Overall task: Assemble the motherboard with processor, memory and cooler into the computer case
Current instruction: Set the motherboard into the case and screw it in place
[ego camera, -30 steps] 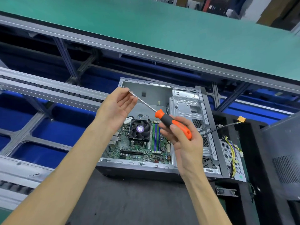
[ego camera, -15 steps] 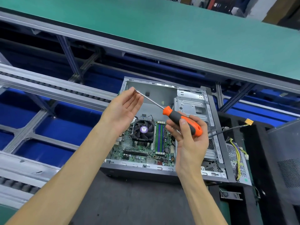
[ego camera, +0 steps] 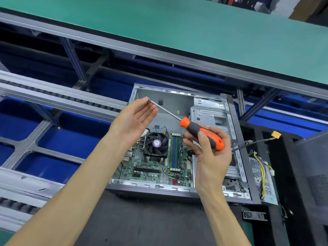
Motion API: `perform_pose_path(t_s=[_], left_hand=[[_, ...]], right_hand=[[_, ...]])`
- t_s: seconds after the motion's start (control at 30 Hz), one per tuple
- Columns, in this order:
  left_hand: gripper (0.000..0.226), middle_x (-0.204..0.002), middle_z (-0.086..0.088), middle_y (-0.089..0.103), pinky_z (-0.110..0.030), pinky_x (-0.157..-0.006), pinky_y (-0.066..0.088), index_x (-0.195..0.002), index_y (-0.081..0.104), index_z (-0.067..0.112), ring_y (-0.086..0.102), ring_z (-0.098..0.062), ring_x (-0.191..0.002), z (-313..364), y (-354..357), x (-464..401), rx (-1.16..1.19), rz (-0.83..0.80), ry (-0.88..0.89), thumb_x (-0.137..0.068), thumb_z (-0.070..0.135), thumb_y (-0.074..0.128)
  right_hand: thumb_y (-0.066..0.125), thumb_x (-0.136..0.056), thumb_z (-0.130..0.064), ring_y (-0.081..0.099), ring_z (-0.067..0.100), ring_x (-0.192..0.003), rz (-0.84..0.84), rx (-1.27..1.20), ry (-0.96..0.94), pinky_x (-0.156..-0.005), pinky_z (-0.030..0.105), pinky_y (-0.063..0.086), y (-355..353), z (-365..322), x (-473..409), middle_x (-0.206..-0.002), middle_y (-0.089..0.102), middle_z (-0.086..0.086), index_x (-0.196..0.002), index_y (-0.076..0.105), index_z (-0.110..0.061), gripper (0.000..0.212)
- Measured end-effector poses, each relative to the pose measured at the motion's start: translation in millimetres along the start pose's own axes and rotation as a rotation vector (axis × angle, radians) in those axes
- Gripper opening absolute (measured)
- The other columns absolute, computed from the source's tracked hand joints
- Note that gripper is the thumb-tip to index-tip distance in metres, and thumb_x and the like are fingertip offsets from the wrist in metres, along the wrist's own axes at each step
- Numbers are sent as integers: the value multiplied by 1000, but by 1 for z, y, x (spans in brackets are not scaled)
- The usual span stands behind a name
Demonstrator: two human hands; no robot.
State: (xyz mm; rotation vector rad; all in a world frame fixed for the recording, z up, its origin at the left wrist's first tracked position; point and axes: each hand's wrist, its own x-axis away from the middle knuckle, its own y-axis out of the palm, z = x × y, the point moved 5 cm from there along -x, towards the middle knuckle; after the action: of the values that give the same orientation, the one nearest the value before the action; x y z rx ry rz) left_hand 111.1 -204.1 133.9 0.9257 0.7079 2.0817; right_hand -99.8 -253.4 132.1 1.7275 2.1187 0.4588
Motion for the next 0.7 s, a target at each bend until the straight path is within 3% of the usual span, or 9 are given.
perform_pose_path(t_s=[0.4, 0.5, 0.57, 0.7], left_hand=[[26, -101, -13, 74, -29, -77, 59, -98, 76, -1, 73, -24, -96, -4, -1, -7, -29, -24, -30, -83, 20, 77], [36, -103, -15, 74, -29, -76, 59, -111, 70, -3, 72, -27, -99, -3, -11, -8, -41, 20, -23, -88, 25, 72], [33, -98, -17, 75, -29, -73, 59, -114, 65, -2, 73, -29, -95, 5, -22, -9, -187, 81, 62, -92, 22, 67], [12, -83, -12, 74, -25, -58, 55, -97, 69, 8, 71, -22, -69, 26, -44, -4, -750, 239, 356, -94, 12, 59]], right_hand=[[67, -91, -6, 74, 38, -76, 15, 10, -10, -65, 35, 61, 0, -4, -12, -99, 72, 6, -106, 57, -14, 20], [65, -92, -7, 74, 35, -74, 5, 48, -34, -61, 32, 60, 0, -10, -20, -94, 73, 3, -111, 51, -13, 25], [65, -93, -7, 73, 32, -70, -23, 76, -77, -57, 30, 58, 1, -17, -27, -88, 72, -1, -112, 47, -13, 27], [67, -92, -14, 68, 28, -61, -100, 126, -162, -48, 29, 53, 8, -31, -39, -86, 67, -2, -113, 46, -15, 30]])
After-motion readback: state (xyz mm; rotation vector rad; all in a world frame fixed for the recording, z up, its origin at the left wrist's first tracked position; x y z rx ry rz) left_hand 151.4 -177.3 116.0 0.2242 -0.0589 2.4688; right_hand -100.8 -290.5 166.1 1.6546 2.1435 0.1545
